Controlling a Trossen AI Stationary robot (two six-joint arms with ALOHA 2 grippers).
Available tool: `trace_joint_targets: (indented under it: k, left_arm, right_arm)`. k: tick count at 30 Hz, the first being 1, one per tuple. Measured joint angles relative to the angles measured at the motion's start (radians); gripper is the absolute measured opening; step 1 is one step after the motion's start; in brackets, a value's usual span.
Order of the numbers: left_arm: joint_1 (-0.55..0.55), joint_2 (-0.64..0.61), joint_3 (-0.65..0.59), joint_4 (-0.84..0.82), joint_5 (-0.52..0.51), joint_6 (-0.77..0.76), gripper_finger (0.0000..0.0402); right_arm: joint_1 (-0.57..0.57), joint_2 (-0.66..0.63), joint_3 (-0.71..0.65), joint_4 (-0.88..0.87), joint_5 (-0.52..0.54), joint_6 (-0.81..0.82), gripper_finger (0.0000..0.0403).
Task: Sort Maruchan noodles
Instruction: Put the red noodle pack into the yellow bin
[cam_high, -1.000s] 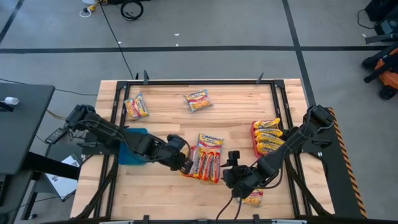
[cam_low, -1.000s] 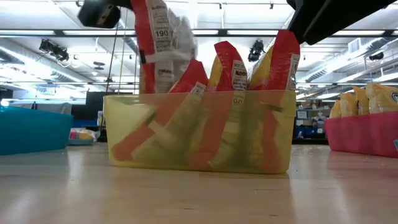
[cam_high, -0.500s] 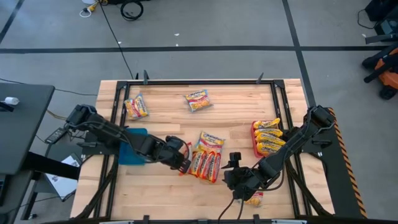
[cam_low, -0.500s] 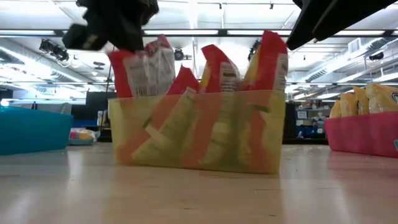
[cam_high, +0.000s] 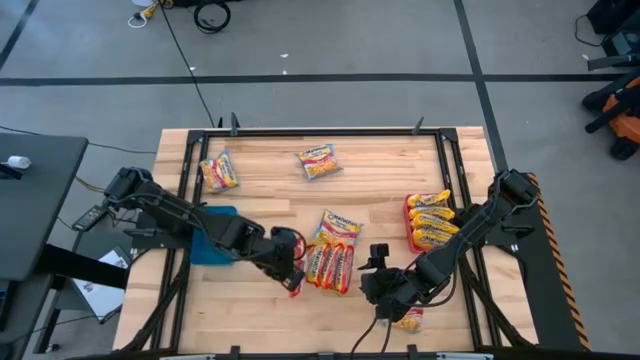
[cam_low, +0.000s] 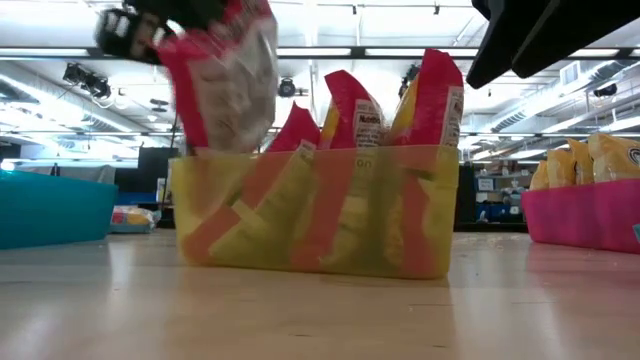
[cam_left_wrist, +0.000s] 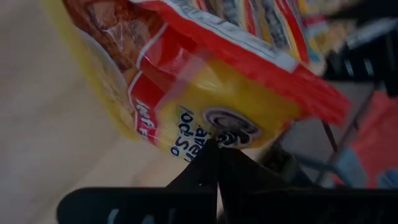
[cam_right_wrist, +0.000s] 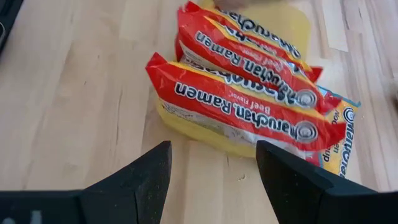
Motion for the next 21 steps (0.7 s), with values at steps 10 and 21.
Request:
trace_joint_targets:
  k: [10,21]
  left_arm:
    - [0.087,0.0,0.005,-0.063,0.147,0.039,0.0002]
    - [0.12,0.0,0.005,-0.06,0.233,0.082,0.0003]
  right_arm:
    - [-0.011,0.0,0.0,0.06,0.088,-0.068,0.024]
    - [-0.282,0.039,-0.062,0.597,0.26,-0.493,0.024]
